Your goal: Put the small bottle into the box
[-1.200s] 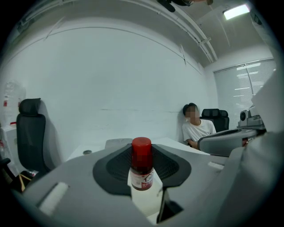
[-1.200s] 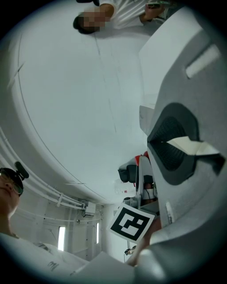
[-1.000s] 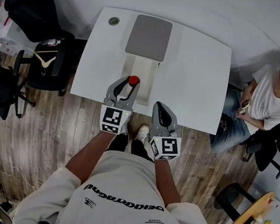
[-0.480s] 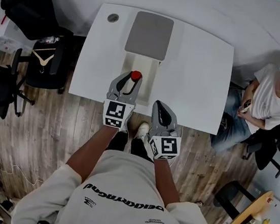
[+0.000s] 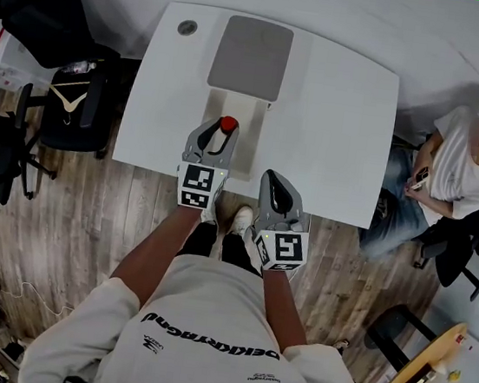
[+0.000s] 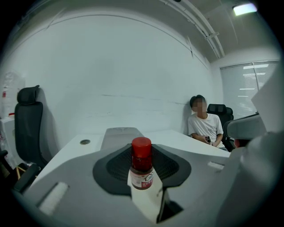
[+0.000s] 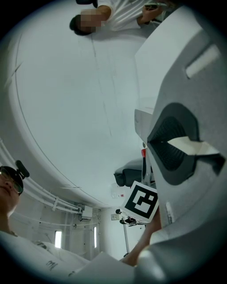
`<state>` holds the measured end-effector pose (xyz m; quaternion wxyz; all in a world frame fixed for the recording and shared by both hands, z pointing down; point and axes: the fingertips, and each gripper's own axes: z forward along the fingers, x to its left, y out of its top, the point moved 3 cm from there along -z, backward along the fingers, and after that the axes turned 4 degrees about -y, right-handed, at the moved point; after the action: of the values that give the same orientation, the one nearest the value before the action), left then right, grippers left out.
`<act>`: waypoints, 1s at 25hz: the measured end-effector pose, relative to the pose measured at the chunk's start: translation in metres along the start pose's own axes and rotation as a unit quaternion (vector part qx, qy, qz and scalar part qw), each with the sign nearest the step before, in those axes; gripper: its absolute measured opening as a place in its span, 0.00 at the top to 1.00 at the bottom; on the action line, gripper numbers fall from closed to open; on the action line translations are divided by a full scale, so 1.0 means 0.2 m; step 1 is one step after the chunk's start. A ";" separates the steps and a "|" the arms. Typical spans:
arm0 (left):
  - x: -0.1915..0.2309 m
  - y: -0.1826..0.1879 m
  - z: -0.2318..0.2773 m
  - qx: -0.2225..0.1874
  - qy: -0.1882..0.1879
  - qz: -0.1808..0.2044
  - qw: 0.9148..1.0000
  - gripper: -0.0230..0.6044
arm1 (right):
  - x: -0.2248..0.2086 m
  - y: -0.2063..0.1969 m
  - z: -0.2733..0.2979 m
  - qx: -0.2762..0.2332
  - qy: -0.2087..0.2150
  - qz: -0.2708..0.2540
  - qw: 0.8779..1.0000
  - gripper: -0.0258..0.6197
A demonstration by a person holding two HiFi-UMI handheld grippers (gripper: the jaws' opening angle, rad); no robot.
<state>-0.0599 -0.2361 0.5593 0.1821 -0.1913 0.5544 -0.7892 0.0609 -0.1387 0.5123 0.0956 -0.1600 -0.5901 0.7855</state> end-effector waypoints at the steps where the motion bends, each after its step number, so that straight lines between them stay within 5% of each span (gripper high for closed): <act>1: 0.00 -0.01 0.01 0.002 0.000 0.002 1.000 0.75 | -0.01 0.00 0.00 0.001 -0.002 0.001 1.000 0.96; 25: 0.04 -0.16 0.18 0.043 0.001 0.018 0.999 0.75 | -0.02 -0.07 0.06 0.017 0.007 0.003 1.000 0.96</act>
<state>-0.0514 -0.2577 0.6021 0.2042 -0.1725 0.5236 -0.8090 0.0599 -0.1478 0.5298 0.0996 -0.1654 -0.5758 0.7944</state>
